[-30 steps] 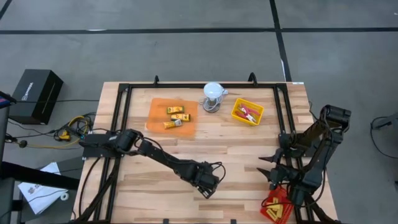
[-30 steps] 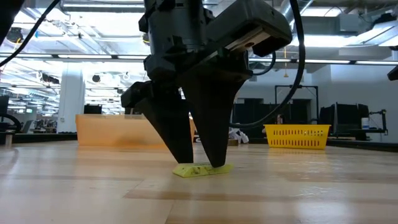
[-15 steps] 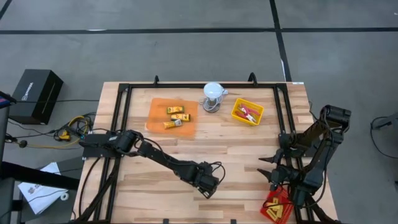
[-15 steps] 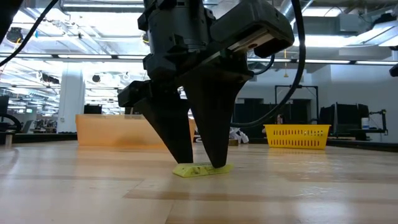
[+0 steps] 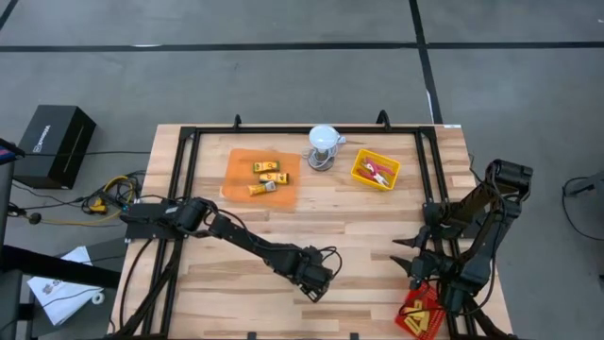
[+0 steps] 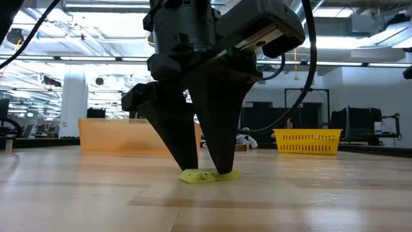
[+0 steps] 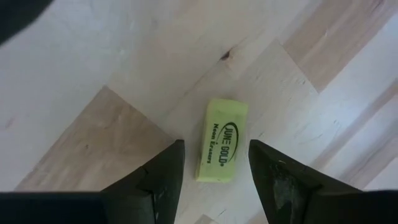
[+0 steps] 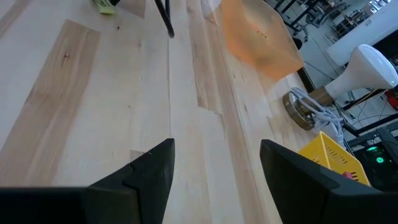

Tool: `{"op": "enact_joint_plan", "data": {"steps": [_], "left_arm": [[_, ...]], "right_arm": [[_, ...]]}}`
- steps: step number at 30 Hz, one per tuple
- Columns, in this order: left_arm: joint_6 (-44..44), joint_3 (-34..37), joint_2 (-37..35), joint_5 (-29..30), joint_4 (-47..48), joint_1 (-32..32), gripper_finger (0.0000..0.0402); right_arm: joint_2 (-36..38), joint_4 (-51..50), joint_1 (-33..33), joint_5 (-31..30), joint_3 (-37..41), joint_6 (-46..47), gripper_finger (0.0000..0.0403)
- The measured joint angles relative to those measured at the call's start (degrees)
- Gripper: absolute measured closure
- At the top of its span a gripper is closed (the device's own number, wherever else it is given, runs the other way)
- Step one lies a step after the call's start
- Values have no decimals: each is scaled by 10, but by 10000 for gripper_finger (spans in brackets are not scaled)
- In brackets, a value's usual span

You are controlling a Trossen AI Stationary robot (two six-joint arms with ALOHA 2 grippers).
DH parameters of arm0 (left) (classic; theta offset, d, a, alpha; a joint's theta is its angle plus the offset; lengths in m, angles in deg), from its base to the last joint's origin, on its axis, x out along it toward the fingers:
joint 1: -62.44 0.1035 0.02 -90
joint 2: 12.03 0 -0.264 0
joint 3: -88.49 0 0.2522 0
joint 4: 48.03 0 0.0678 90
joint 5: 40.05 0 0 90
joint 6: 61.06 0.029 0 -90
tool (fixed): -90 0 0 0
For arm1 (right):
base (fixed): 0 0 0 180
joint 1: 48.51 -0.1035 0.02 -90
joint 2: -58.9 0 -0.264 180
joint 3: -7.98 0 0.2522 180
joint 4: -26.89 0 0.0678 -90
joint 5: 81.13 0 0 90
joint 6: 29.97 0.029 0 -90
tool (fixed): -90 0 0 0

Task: Pick & Place School Supplies
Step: Put the green eraser into the red bin

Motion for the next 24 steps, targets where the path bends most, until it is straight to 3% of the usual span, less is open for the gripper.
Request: {"op": "enact_joint_plan", "data": {"steps": [18,24], "left_arm": [[8,-4,9,10,17,-5,255],[17,-3,10,32,14,-5,315]], "right_arm": [[0,3,0,-14,0,4,175],[0,4,0,-13,0,2,175]]}}
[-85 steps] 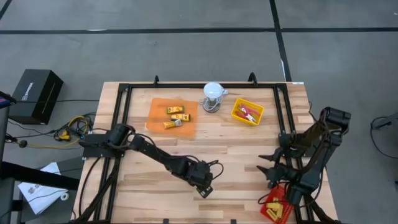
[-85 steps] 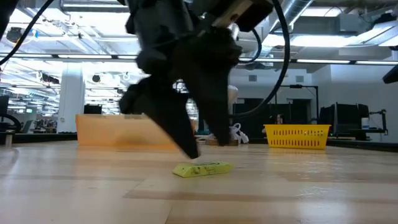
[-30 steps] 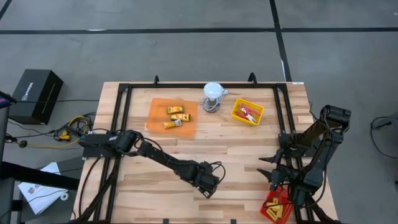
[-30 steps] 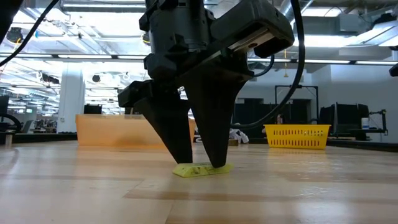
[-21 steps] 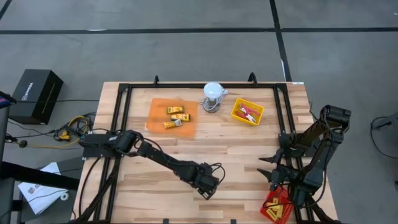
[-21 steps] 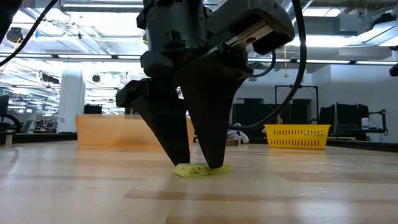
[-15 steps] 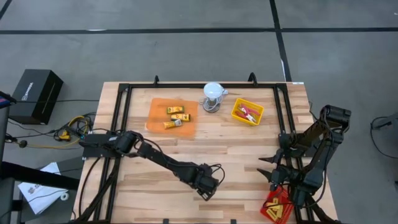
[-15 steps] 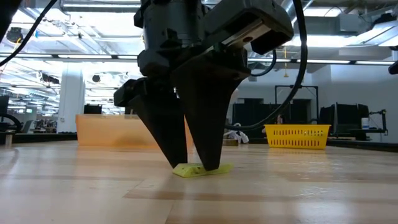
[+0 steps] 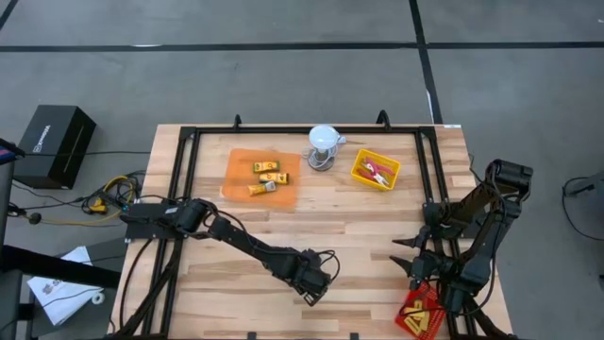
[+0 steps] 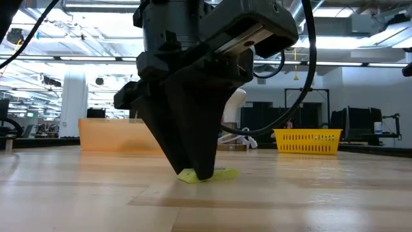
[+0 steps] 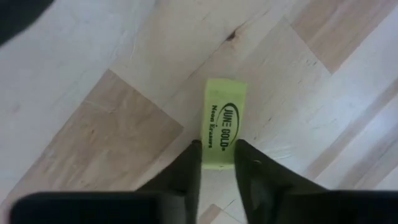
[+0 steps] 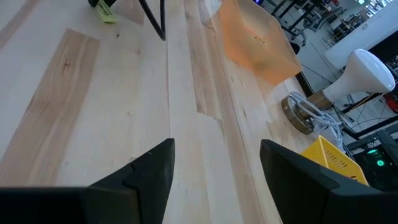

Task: Pick & Place School Supplies
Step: Put the green eraser into the red bin

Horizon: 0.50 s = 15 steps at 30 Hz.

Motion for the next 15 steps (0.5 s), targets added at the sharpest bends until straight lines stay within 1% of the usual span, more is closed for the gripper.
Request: {"op": "enact_joint_plan", "data": {"steps": [3,4,11,15], "left_arm": [[6,0,0,0,-6,-2,367],[10,1,0,3,-8,-4,379],[33,1,0,46,-13,-4,380],[52,2,0,110,-17,-2,380]], "right_arm": [[0,0,0,0,0,0,175],[0,0,0,1,0,0,175],[0,-1,4,2,-1,-2,175],[0,-6,9,2,-12,-9,175]]}}
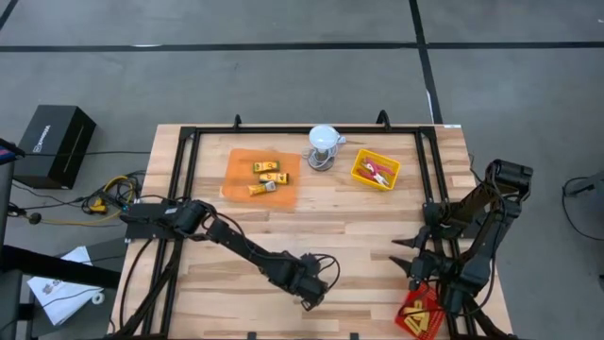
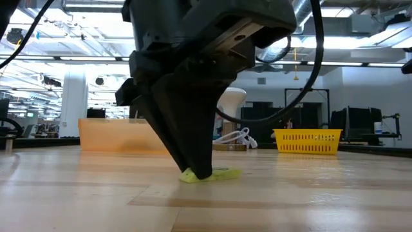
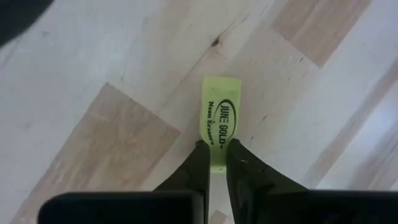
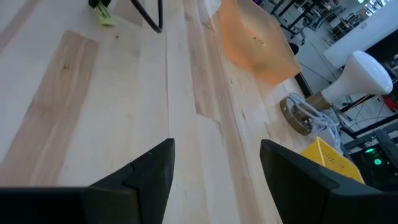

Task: Pick & Place School Supplies
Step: Put the green eraser into the red bin

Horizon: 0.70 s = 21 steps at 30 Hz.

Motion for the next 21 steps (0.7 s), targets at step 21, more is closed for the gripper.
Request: {"op": "enact_joint_plan", "data": {"steps": [21], "left_arm": [[225,6,-56,166,-176,45,400]], "right_arm": [[69,-157,-10,-70,-159,-96,175]]}}
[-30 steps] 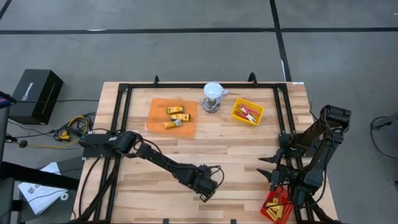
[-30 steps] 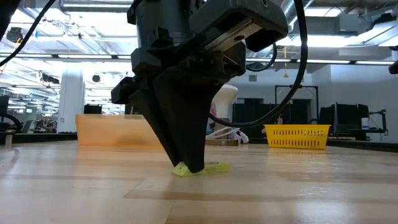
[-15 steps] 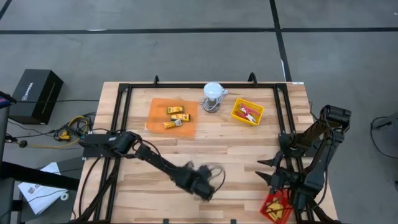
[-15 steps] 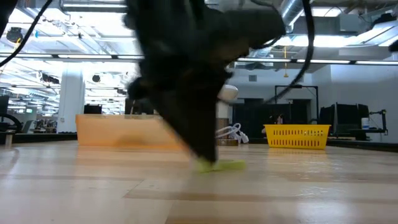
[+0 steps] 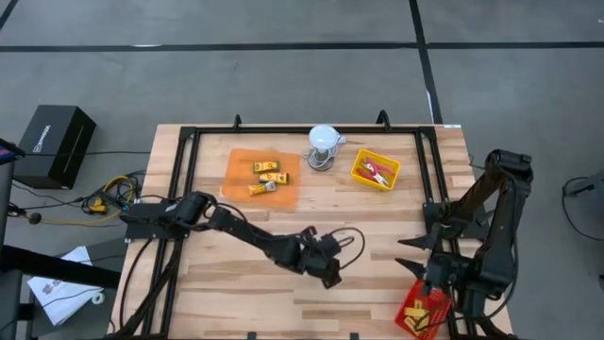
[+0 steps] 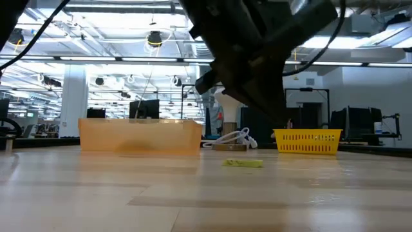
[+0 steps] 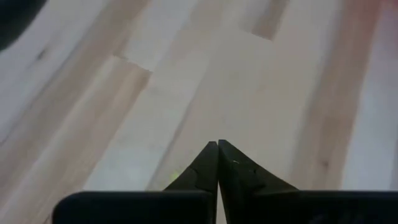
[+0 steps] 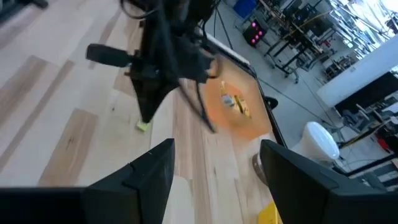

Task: Pick & Place School Supplies
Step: Put the green eraser into the red bin

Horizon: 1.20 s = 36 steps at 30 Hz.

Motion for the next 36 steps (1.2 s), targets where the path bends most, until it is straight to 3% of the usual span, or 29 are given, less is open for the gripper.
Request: {"op": "enact_joint_plan", "data": {"steps": [5,13,19,22,36], "left_arm": [[68,1,-1,-14,11,16,396],[69,40,-3,-35,72,55,353],[72,68,-3,-34,75,72,396],[73,69,-5,-30,75,69,395],[157,72,-69,-147,78,87,390]], "right_arm": [[24,-1,3,-4,0,0,175],[23,-5,31,11,0,-1,175],[23,-9,47,12,0,-1,175],[23,-14,51,11,0,-1,175],[24,-7,83,0,0,0,175]]}}
